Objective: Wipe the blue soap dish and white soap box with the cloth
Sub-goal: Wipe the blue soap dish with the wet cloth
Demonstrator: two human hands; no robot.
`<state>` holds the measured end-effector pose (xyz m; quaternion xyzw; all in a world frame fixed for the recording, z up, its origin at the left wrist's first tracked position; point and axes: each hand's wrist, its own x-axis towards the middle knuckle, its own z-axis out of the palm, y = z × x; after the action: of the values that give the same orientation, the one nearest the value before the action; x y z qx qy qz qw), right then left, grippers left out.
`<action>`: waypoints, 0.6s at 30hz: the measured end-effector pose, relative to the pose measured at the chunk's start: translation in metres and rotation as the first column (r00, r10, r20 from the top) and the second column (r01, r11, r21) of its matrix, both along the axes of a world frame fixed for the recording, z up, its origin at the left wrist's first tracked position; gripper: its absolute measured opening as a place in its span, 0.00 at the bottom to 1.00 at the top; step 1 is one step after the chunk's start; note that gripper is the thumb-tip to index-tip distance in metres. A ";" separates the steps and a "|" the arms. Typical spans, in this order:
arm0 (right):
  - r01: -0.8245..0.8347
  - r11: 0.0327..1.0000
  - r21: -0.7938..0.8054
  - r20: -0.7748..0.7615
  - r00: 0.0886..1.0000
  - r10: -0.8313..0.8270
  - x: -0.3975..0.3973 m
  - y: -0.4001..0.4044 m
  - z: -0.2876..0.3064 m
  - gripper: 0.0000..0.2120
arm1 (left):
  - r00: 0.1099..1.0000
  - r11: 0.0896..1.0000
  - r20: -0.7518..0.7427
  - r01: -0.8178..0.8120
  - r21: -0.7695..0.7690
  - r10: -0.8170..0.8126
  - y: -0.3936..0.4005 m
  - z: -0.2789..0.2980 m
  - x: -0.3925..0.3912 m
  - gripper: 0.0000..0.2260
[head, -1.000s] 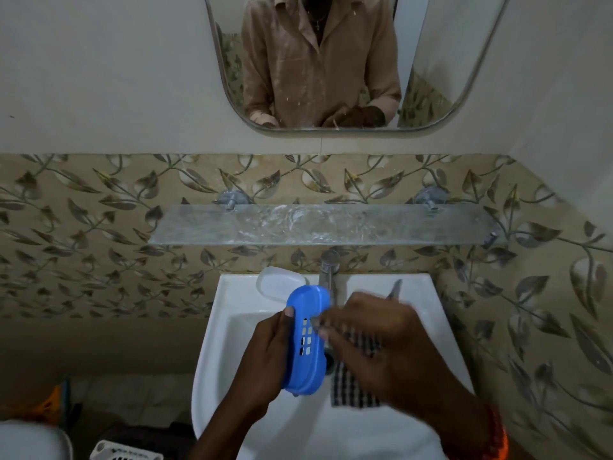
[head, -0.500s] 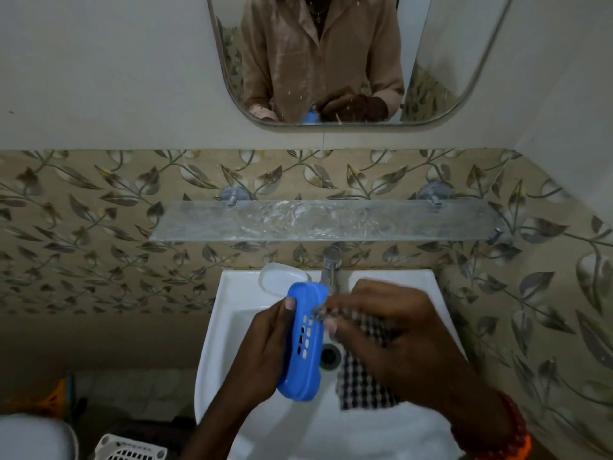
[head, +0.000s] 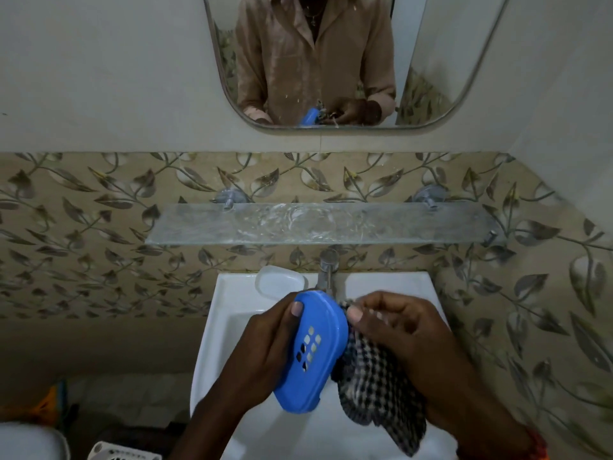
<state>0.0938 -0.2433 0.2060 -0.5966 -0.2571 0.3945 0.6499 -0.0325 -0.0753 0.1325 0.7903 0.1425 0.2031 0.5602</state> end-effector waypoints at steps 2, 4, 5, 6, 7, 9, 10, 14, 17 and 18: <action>-0.079 0.996 -0.031 -0.113 0.991 0.075 -0.007 -0.004 0.001 0.18 | 1.000 0.994 -0.001 -0.011 0.106 0.011 0.005 0.003 0.002 0.18; -0.127 0.988 -0.090 -0.054 0.991 0.123 -0.011 -0.004 0.003 0.19 | 1.000 0.979 -0.016 0.005 0.202 -0.002 0.008 0.007 0.005 0.17; -0.135 0.986 -0.099 -0.033 0.991 0.132 -0.012 -0.003 0.003 0.17 | 1.000 0.969 -0.024 0.017 0.247 -0.012 0.009 0.009 0.007 0.17; -0.138 0.987 -0.088 -0.038 0.990 0.135 -0.014 -0.003 0.004 0.15 | 0.999 0.957 -0.031 0.031 0.288 -0.023 0.009 0.010 0.009 0.17; -0.133 0.989 -0.059 -0.049 0.990 0.130 -0.015 -0.002 0.004 0.13 | 0.999 0.947 -0.031 0.041 0.320 -0.032 0.009 0.012 0.011 0.17; -0.087 0.996 0.013 -0.027 0.996 0.087 -0.020 0.000 0.003 0.10 | 0.999 0.938 -0.012 0.032 0.346 -0.030 0.010 0.015 0.015 0.17; -0.049 0.998 0.034 0.025 0.999 0.048 -0.023 0.002 0.002 0.11 | 1.000 0.943 -0.001 0.016 0.332 -0.017 0.010 0.017 0.017 0.17; 0.093 0.995 0.037 0.322 0.941 -0.100 -0.034 0.005 -0.008 0.10 | 0.977 0.971 0.009 -0.215 0.101 0.215 0.000 0.015 0.010 0.18; 0.182 0.982 0.039 0.480 0.859 -0.179 -0.040 0.003 -0.021 0.08 | 0.891 0.870 -0.140 -0.452 -0.199 0.431 -0.017 0.007 -0.003 0.21; 0.193 0.980 0.051 0.505 0.841 -0.193 -0.042 0.002 -0.025 0.07 | 0.880 0.827 -0.234 -0.471 -0.308 0.414 -0.020 0.007 -0.007 0.23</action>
<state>0.0521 -0.2411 0.1808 -0.7026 -0.3574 0.1564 0.5951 -0.0394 -0.0956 0.1392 0.6342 0.4000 0.2357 0.6183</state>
